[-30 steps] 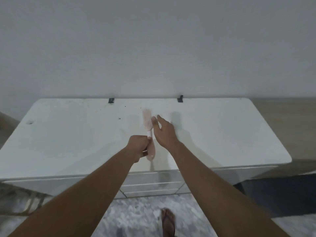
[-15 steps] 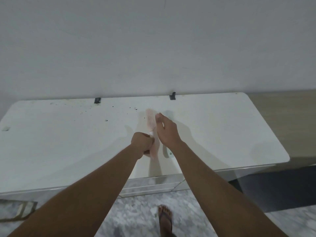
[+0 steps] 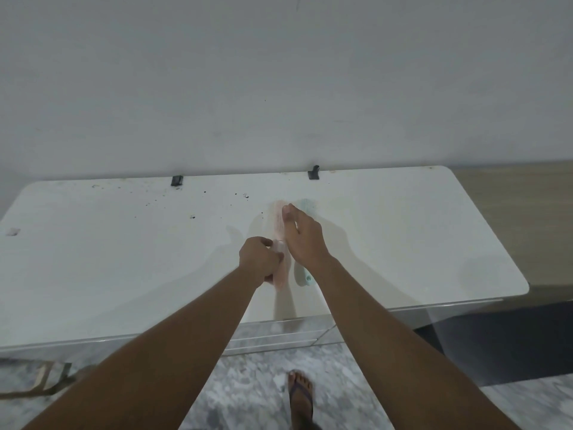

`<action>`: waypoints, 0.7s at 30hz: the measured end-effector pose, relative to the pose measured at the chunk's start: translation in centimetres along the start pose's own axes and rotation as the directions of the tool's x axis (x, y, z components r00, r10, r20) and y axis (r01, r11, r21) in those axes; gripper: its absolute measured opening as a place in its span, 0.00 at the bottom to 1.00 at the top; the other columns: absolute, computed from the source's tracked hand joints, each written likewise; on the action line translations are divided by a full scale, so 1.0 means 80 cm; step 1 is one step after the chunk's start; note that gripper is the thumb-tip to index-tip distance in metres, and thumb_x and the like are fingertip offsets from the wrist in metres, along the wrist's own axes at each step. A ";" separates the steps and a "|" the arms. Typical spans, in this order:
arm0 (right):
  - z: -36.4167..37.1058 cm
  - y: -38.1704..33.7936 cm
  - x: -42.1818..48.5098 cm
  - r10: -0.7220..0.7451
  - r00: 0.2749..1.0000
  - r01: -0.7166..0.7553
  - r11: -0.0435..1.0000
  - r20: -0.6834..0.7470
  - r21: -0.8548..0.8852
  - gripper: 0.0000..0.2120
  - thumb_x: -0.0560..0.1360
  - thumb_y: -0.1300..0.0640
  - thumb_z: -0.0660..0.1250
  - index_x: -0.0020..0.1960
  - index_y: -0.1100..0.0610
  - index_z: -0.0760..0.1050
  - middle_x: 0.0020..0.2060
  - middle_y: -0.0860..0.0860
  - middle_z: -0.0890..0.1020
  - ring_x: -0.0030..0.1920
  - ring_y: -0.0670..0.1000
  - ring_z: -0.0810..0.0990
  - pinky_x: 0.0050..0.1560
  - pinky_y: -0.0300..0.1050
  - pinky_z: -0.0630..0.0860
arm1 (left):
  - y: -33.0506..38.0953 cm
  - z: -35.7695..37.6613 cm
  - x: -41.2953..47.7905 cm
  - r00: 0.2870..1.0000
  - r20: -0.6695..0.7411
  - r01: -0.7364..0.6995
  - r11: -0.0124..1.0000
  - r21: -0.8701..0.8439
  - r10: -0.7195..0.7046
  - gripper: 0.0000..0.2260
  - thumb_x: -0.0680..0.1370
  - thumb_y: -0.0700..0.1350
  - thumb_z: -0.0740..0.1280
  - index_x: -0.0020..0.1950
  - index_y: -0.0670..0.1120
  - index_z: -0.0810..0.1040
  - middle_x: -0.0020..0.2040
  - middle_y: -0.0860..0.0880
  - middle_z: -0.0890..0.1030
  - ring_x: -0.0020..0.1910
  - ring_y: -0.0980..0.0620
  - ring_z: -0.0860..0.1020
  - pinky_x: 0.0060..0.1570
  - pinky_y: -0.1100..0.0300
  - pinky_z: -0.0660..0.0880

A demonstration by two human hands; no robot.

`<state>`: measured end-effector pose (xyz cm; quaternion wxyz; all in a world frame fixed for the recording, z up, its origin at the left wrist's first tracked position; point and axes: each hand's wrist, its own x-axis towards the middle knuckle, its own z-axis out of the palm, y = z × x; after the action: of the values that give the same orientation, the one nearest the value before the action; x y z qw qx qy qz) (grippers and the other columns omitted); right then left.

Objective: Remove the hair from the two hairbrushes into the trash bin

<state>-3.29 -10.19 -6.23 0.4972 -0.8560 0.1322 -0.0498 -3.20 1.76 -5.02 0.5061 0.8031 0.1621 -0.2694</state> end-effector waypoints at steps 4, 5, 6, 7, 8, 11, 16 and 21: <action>-0.001 0.002 0.000 -0.003 1.000 0.003 1.000 -0.003 -0.018 0.24 0.74 0.27 0.44 0.49 0.48 0.60 0.39 0.39 0.65 0.47 0.47 0.64 0.52 0.42 0.65 | -0.007 0.004 0.006 0.999 -0.022 -0.034 0.997 0.065 0.036 0.21 0.75 0.41 0.73 0.68 0.45 0.76 0.59 0.45 0.81 0.57 0.43 0.81 0.56 0.46 0.81; -0.001 0.002 -0.001 -0.007 1.000 0.007 1.000 -0.008 -0.014 0.24 0.74 0.27 0.44 0.50 0.47 0.60 0.41 0.40 0.66 0.47 0.47 0.65 0.52 0.42 0.65 | -0.007 0.004 0.006 0.999 -0.025 -0.036 0.997 0.074 0.038 0.21 0.75 0.42 0.73 0.68 0.46 0.77 0.59 0.45 0.81 0.58 0.43 0.80 0.58 0.47 0.80; -0.001 0.002 -0.001 -0.017 1.000 0.017 1.000 -0.014 -0.011 0.24 0.74 0.27 0.44 0.50 0.47 0.60 0.43 0.41 0.67 0.47 0.47 0.65 0.52 0.42 0.65 | -0.007 0.005 0.008 0.999 -0.024 -0.039 0.996 0.078 0.041 0.21 0.75 0.42 0.74 0.68 0.46 0.77 0.60 0.45 0.81 0.59 0.43 0.80 0.59 0.47 0.79; -0.002 0.000 -0.002 -0.017 1.000 0.017 1.000 -0.012 -0.012 0.24 0.74 0.27 0.44 0.50 0.47 0.60 0.41 0.40 0.67 0.47 0.47 0.65 0.52 0.42 0.65 | -0.007 0.006 0.009 0.999 -0.022 -0.040 0.996 0.080 0.042 0.21 0.75 0.43 0.74 0.68 0.46 0.77 0.60 0.45 0.81 0.59 0.43 0.79 0.60 0.47 0.79; -0.002 0.001 -0.002 -0.024 1.000 0.024 1.000 -0.012 -0.008 0.25 0.74 0.27 0.44 0.50 0.48 0.60 0.38 0.39 0.65 0.47 0.47 0.65 0.52 0.42 0.65 | -0.007 0.007 0.011 0.999 -0.021 -0.039 0.996 0.081 0.041 0.21 0.75 0.43 0.74 0.68 0.46 0.77 0.60 0.45 0.81 0.59 0.43 0.79 0.60 0.47 0.79; -0.003 -0.002 -0.002 -0.005 1.000 0.005 1.000 -0.011 -0.026 0.26 0.73 0.25 0.43 0.50 0.48 0.59 0.34 0.38 0.63 0.47 0.47 0.64 0.52 0.41 0.65 | -0.008 0.008 0.013 0.999 -0.031 -0.030 0.996 0.079 0.033 0.21 0.75 0.44 0.74 0.68 0.46 0.77 0.61 0.46 0.81 0.59 0.44 0.79 0.60 0.47 0.79; -0.003 0.003 -0.001 0.016 1.000 -0.016 1.000 -0.010 -0.026 0.26 0.73 0.26 0.44 0.49 0.49 0.60 0.35 0.38 0.63 0.46 0.47 0.65 0.52 0.42 0.66 | -0.014 0.009 0.017 0.998 -0.033 -0.046 0.995 0.088 0.049 0.21 0.76 0.44 0.74 0.68 0.47 0.77 0.61 0.46 0.81 0.59 0.44 0.79 0.60 0.48 0.79; -0.033 -0.042 -0.019 -0.007 1.000 0.010 0.996 -0.030 0.085 0.24 0.83 0.41 0.52 0.67 0.55 0.75 0.58 0.47 0.81 0.61 0.48 0.77 0.68 0.42 0.70 | -0.001 -0.001 0.004 0.995 -0.061 -0.075 0.995 0.059 0.079 0.21 0.75 0.46 0.74 0.67 0.46 0.77 0.60 0.46 0.81 0.57 0.43 0.80 0.58 0.47 0.80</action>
<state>-4.74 -10.37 -1.95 0.5310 -0.8338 0.1336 -0.0702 -2.98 1.88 -5.23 0.4877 0.8309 0.1392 -0.2286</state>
